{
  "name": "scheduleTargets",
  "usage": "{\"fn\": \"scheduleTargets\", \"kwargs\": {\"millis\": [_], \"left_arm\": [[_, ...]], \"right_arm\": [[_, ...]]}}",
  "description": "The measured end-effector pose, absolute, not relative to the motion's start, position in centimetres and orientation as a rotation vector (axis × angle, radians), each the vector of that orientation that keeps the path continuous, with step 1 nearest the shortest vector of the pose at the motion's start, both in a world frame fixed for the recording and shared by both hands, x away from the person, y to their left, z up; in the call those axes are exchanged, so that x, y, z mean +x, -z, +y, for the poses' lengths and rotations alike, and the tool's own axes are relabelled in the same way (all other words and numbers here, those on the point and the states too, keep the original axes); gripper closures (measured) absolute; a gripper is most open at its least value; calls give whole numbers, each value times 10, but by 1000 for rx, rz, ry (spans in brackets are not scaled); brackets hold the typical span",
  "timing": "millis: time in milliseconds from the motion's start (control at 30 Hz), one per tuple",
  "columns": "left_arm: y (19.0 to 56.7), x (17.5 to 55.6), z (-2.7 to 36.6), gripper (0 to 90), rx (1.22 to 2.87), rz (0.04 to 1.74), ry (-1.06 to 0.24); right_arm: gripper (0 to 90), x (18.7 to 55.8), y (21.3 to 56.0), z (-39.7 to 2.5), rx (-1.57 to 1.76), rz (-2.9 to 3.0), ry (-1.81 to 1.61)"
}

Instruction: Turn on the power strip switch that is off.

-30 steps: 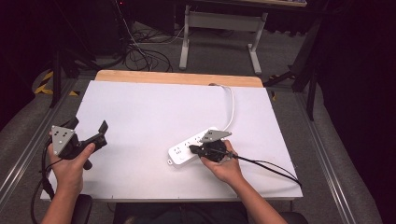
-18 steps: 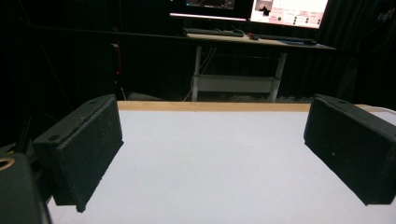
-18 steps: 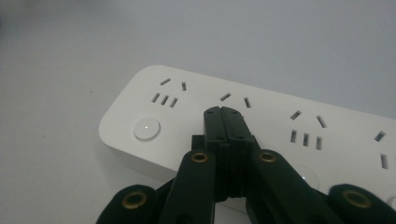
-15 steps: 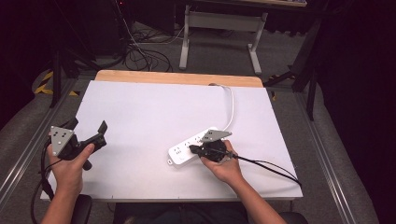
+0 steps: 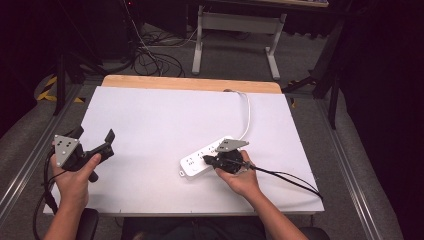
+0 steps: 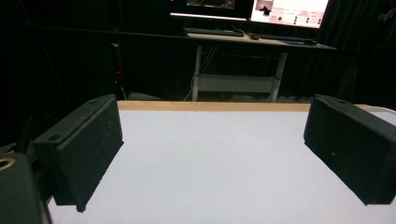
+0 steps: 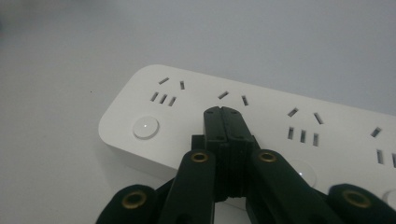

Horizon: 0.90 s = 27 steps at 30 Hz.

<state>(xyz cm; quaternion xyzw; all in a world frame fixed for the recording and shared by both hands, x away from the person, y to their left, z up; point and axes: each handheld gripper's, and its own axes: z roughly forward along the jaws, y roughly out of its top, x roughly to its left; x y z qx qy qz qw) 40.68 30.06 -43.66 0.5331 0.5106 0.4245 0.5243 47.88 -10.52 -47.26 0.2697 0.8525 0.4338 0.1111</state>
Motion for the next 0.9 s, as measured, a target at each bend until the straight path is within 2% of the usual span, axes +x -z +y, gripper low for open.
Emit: {"fn": "scheduleTargets", "kwargs": {"millis": [667, 900], "left_arm": [[437, 407, 301, 49, 1273, 1221, -1016], [437, 407, 301, 49, 1270, 1222, -1012]], "right_arm": [[900, 478, 470, -108, 755, 2478, -1276], [900, 477, 457, -115, 723, 2387, -1410]]}}
